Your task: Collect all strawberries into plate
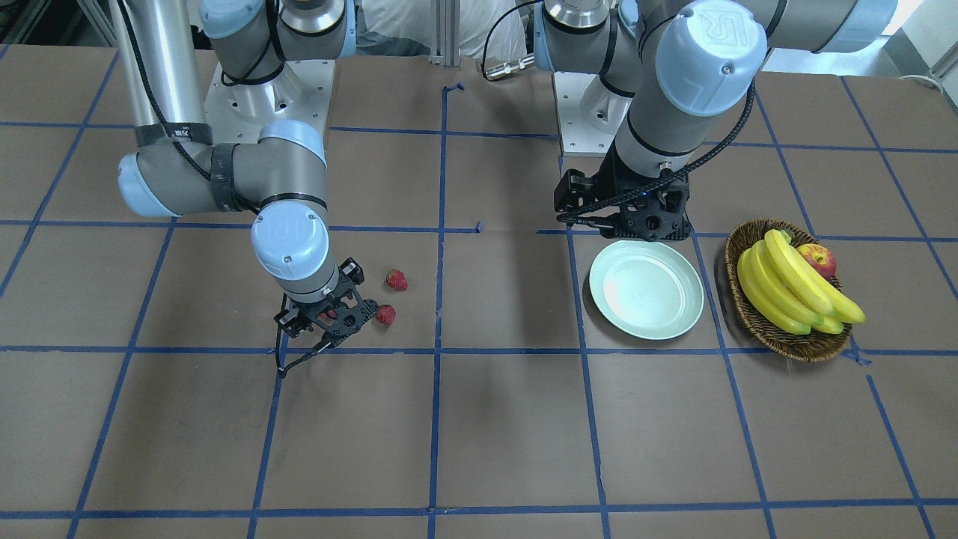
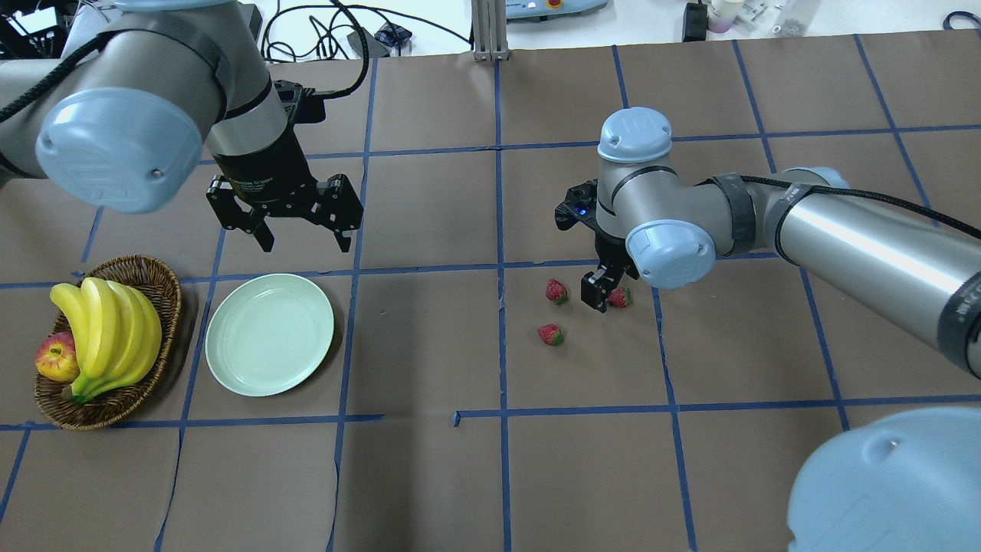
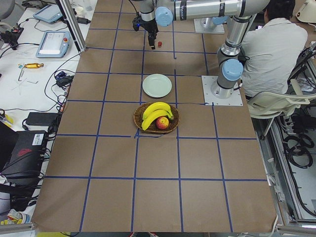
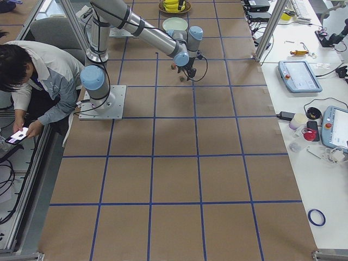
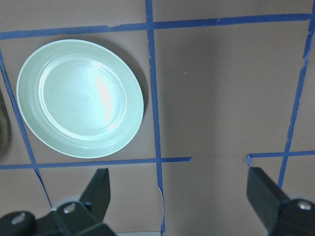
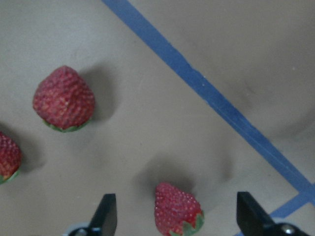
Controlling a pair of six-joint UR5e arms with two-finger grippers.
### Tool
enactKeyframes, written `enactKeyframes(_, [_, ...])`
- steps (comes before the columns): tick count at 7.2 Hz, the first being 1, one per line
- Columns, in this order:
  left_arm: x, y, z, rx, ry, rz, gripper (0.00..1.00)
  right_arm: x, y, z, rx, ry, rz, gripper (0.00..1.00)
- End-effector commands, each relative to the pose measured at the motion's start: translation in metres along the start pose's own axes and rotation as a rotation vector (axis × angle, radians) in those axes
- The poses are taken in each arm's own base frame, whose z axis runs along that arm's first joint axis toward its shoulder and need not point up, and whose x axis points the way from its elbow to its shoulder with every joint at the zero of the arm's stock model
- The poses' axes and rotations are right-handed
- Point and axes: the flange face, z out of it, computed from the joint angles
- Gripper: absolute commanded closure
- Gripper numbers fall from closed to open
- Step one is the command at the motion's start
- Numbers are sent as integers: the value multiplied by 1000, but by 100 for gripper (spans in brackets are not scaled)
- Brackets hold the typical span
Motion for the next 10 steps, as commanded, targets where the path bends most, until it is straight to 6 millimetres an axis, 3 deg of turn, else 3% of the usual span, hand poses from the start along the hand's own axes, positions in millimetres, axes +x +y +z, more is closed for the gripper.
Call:
enactKeyframes(1, [0, 0, 0, 0, 0, 0, 0, 0, 0, 3, -5, -3, -12, 39])
enactKeyframes(2, [0, 0, 0, 0, 0, 0, 0, -1, 1, 6, -14, -4, -43, 53])
enactKeyframes(3, [0, 0, 0, 0, 0, 0, 0, -1, 3, 8, -22, -4, -36, 74])
enactKeyframes(5, [0, 0, 0, 1, 0, 3, 0, -1, 4, 5, -22, 5, 36, 100])
enactKeyframes(6, [-1, -1, -7, 15, -1, 9, 0, 1, 3, -8, -9, 26, 76, 100])
enactKeyframes(7, [-8, -1, -15, 46, -33, 1, 0, 3, 11, -40, 21, 86, 87, 100])
enactKeyframes(8, [-30, -2, -22, 58, -57, -35, 0, -1, 19, -81, 93, 117, 160, 100])
enactKeyframes(9, [-49, -3, -27, 66, -48, -75, 0, -8, 16, -96, 128, 100, 283, 100])
enactKeyframes(10, [-73, -7, -27, 65, -39, -119, 0, -36, 1, -105, 155, 86, 303, 100])
